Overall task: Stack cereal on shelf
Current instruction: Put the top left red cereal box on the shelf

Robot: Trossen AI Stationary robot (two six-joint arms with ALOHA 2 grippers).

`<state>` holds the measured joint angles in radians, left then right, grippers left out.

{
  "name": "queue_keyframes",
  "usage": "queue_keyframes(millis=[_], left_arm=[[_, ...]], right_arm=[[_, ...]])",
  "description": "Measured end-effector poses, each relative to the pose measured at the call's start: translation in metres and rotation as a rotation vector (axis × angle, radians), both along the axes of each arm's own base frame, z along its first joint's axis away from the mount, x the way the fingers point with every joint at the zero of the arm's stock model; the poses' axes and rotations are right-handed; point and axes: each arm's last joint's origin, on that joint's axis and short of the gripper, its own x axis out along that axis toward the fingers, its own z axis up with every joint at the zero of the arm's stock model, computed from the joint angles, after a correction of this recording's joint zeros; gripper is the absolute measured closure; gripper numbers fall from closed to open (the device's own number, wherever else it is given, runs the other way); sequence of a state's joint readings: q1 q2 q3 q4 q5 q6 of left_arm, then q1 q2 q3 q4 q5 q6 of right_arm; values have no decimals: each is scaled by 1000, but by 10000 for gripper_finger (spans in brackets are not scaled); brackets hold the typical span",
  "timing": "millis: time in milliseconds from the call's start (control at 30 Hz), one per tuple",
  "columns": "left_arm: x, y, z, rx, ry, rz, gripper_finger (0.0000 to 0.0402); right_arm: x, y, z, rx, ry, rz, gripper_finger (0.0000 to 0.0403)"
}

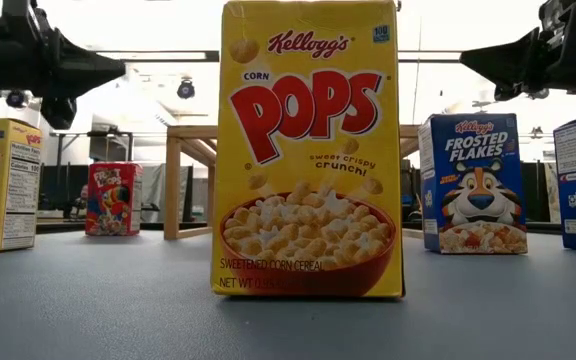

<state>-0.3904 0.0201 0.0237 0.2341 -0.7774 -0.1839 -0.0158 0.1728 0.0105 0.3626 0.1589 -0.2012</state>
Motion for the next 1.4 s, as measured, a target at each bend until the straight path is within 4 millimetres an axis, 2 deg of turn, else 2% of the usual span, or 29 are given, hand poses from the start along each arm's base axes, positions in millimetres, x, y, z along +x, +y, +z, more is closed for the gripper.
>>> queue_keyframes(millis=[100,233,467,600,733,867,1067,1200,1400], left_arm=[[-4,1,13,24,34,0,393],[-14,5,35,45,162,-34,393],[-36,13,68,-52,392,-59,382],[-30,10,80,-46,474,-83,350],[-20,6,99,4,528,-82,300],[-14,7,121,70,590,74,246],[-17,12,152,187,736,248,181],[-21,15,168,168,774,286,167],[-28,20,179,122,757,301,166]], right_arm=[[0,0,0,0,0,0,394],[0,0,0,0,1,0,394],[0,0,0,0,1,0,394],[0,0,0,0,2,0,394],[0,0,-1,0,10,0,394],[0,0,-1,0,13,0,394],[0,0,-1,0,14,0,394],[0,0,-1,0,14,0,394],[0,0,-1,0,14,0,394]])
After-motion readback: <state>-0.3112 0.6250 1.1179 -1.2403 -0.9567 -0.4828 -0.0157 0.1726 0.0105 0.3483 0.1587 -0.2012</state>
